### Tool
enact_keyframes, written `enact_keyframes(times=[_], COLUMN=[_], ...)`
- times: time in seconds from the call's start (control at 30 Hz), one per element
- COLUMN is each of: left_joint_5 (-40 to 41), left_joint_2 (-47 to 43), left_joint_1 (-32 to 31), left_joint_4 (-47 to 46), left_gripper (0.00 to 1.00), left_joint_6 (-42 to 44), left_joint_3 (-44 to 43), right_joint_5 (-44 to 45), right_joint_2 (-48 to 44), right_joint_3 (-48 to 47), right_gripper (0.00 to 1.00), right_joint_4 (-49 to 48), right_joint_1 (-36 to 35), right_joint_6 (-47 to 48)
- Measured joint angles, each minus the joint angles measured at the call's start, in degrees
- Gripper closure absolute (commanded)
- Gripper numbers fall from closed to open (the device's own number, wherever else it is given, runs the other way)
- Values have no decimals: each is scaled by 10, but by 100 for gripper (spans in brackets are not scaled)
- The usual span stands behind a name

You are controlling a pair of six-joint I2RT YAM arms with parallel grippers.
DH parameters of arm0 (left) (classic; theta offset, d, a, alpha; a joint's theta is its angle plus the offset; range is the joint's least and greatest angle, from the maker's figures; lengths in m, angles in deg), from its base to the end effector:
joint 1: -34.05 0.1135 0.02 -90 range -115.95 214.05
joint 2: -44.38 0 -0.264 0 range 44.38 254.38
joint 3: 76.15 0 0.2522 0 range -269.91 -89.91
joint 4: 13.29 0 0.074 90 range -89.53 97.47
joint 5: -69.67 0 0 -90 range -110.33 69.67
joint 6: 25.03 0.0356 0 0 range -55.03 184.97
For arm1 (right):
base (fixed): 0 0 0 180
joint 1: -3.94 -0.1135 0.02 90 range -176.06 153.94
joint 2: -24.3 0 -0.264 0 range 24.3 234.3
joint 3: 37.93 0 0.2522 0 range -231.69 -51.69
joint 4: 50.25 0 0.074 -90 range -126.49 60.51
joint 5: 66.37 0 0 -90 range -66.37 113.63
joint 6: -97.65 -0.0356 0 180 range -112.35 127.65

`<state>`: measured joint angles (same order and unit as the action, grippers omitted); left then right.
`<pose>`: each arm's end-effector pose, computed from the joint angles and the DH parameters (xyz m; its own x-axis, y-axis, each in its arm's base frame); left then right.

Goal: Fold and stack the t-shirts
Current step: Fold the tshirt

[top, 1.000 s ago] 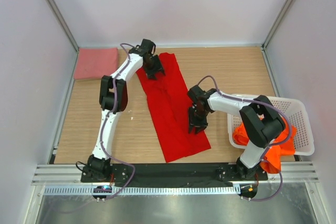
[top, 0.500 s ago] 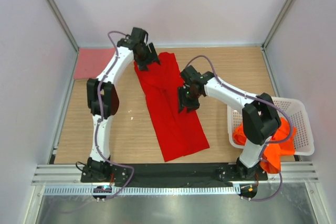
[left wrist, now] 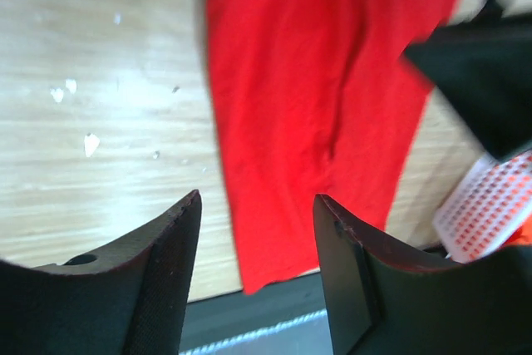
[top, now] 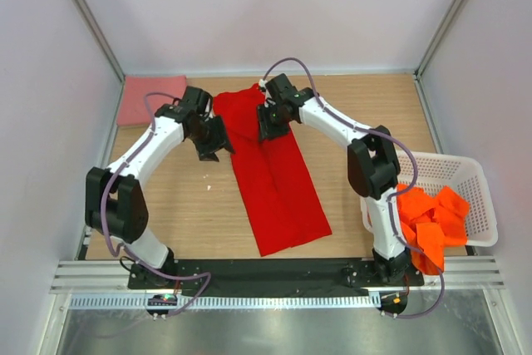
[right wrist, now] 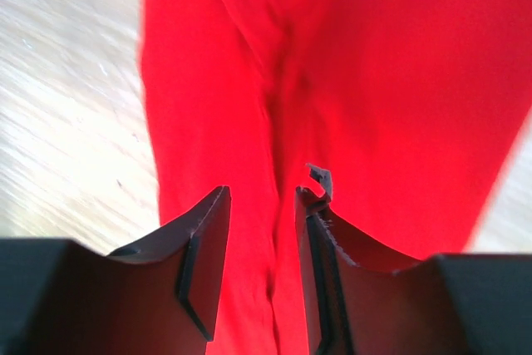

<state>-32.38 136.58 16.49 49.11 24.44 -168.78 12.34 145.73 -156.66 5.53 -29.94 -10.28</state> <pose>0.3157 -0.1077 0.2831 -0.8922 -0.3843 -0.2374 -0.2515 0.8592 -0.4454 0.3834 0.2659 0.2340 -0.8678 -0.2191 -0.4460 -0.3831 0.8666 0.3197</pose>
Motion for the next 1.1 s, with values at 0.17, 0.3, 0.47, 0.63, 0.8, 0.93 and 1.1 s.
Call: enact_keyframes(times=[0.17, 0.3, 0.47, 0.63, 0.8, 0.93, 1.1], left_joint_5=[-21, -35, -44, -50, -57, -66, -73], left_joint_2=[20, 35, 77, 95, 102, 112, 124], left_joint_1=[0, 0, 0, 0, 0, 1, 4], left_joint_4=[-14, -49, -66, -69, -69, -71, -71], left_gripper=[44, 45, 45, 45, 53, 56, 57], left_joint_6=[0, -3, -6, -6, -6, -6, -5], left_joint_3=[25, 24, 10, 2, -3, -10, -22], right_joint_5=[-32, -41, -40, -38, -37, -29, 1], right_joint_2=[69, 97, 119, 135, 153, 164, 166], right_joint_3=[-65, -81, -97, -115, -131, -137, -137], right_gripper=[58, 56, 56, 57, 59, 61, 79], right_joint_4=[-34, -37, -35, -34, -34, -33, -33], right_joint_1=[0, 0, -1, -3, -6, -7, -7], right_joint_6=[7, 11, 16, 17, 17, 17, 19])
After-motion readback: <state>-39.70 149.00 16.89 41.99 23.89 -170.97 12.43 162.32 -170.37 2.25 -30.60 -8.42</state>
